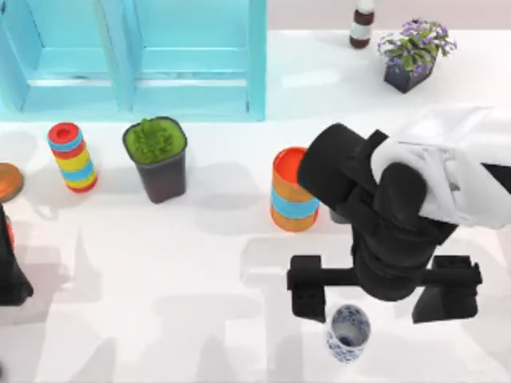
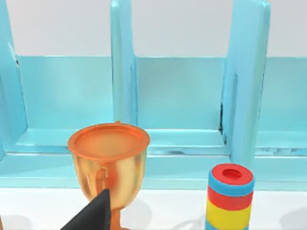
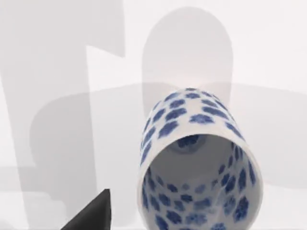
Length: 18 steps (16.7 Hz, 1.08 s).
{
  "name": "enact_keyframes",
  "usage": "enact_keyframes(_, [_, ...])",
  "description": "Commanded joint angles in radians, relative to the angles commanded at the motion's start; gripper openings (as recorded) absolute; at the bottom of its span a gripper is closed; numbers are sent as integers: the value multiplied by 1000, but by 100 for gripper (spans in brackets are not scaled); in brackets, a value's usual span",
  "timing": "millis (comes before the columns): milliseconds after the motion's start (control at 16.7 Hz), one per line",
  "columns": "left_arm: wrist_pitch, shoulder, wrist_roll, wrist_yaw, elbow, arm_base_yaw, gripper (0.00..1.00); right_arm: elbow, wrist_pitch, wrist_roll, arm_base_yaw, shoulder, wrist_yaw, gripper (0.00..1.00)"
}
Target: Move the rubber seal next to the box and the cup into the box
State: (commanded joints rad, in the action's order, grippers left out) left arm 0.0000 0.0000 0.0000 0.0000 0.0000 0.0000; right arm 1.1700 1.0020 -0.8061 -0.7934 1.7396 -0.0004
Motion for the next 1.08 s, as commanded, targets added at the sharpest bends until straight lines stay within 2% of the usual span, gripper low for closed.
enact_keyframes(300, [0,0,0,0,0,0,100,-103,-151,-4,-4,48,0,100])
enact_keyframes(600, [0,0,0,0,0,0,100,-112,-163,-4,-4,51,0,100])
enact_keyframes(1080, [0,0,0,0,0,0,100,-112,-163,-4,-4,51,0,40])
